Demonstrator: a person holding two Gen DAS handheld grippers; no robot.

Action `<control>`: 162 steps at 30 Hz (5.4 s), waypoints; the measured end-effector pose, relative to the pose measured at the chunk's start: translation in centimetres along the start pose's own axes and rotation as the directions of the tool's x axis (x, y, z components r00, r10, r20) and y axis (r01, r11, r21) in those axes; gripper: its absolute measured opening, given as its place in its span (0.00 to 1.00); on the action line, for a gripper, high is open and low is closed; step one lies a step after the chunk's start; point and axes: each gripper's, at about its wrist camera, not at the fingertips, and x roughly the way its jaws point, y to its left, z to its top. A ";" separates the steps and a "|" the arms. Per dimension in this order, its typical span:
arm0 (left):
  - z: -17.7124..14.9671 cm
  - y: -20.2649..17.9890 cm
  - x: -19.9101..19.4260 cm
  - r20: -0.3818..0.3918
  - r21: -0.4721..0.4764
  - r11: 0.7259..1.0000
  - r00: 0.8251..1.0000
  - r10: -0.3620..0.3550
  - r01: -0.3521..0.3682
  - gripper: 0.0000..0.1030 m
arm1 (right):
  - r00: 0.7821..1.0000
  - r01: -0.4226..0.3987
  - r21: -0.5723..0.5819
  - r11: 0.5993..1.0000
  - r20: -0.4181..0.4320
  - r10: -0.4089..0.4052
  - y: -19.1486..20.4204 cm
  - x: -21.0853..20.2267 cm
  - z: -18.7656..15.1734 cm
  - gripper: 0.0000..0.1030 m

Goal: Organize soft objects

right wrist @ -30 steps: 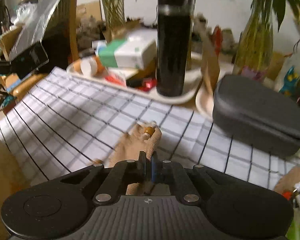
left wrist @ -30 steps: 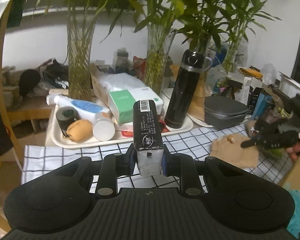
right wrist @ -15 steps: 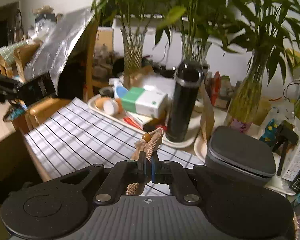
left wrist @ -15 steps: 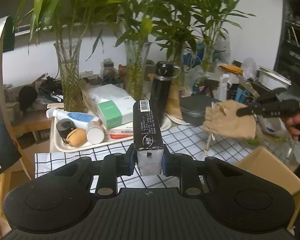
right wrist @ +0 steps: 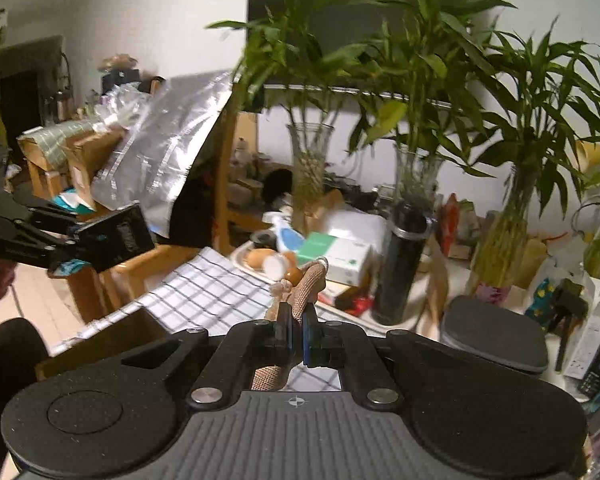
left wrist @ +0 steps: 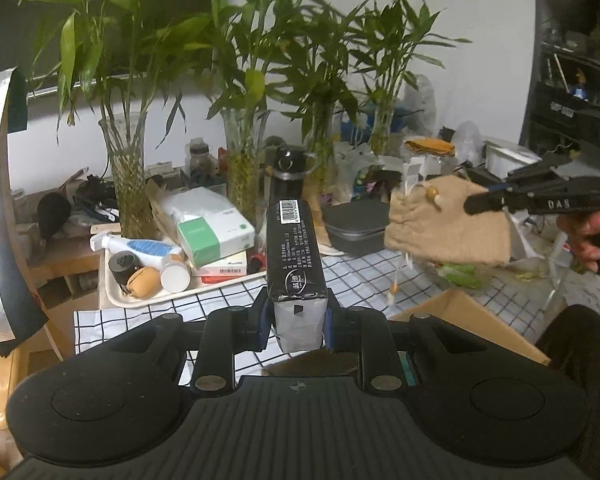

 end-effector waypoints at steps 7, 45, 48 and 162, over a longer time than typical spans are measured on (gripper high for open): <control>-0.6 -1.2 -1.7 0.011 0.000 1.000 1.000 -0.006 0.006 0.24 | 0.998 -0.069 0.027 0.997 -0.004 0.069 3.1 -2.0 -1.1 0.07; -2.8 -2.1 -4.1 -0.014 -0.026 1.000 1.000 -0.015 0.014 0.24 | 0.977 -0.164 -0.037 0.986 -0.143 0.157 10.0 1.9 -6.3 1.00; -3.0 -2.2 -4.0 -0.022 -0.026 0.999 1.000 -0.020 0.020 0.24 | 0.980 -0.148 -0.014 0.989 -0.139 0.144 9.3 1.4 -6.5 1.00; -9.8 12.3 12.2 0.141 -0.684 0.625 0.909 -0.391 0.375 0.62 | 0.963 -0.180 0.507 0.843 -0.082 0.255 -7.1 11.6 -9.3 1.00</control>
